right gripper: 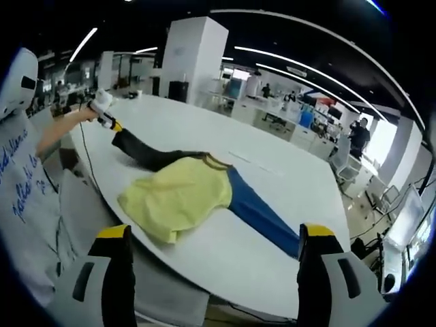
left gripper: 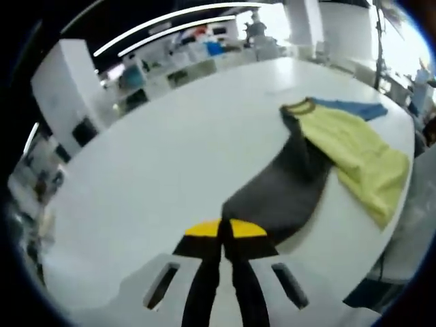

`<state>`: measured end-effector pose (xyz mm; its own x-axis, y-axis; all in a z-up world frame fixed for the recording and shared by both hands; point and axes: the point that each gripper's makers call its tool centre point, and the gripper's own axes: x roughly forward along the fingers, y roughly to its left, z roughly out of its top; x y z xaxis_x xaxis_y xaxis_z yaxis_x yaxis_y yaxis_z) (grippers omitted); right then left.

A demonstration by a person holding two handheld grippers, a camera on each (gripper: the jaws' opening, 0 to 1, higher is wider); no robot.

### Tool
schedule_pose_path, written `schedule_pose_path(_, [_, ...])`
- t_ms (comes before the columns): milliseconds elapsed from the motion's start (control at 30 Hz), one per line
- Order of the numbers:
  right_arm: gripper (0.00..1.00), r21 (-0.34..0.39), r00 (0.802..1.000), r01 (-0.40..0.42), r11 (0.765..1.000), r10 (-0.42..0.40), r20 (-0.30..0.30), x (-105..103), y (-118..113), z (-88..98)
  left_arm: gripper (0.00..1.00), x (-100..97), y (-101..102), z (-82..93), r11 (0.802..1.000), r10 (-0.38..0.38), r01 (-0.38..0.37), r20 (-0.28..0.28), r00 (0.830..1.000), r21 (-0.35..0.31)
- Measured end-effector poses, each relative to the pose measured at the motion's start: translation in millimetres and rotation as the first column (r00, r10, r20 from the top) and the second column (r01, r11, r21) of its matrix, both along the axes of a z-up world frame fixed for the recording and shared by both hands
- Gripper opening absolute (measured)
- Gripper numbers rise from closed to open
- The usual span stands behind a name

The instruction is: Fold the garment on the visible template until the final outline fits inside the template.

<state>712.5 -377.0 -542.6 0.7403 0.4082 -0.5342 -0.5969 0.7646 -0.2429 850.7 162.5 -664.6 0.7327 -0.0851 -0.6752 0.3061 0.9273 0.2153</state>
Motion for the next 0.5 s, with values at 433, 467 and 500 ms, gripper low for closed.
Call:
schedule_pose_path(433, [1.0,-0.018,0.999,0.037,0.999,-0.037,0.002,-2,9,-1.4,0.0,5.0,24,-6.7,1.0,0.014,-0.014,-0.004,1.0,0.003])
schedule_pose_path(467, [1.0,-0.018,0.999,0.038,0.999,-0.038,0.001,-3,9,-1.8,0.0,5.8,26,-7.8,1.0,0.013,-0.013,-0.007,1.0,0.0])
schedule_pose_path(500, [1.0,-0.014,0.999,0.041,0.999,-0.041,0.0,-3,10,-1.9,0.0,6.6,28,-8.7,1.0,0.014,-0.014,-0.008,1.0,-0.002])
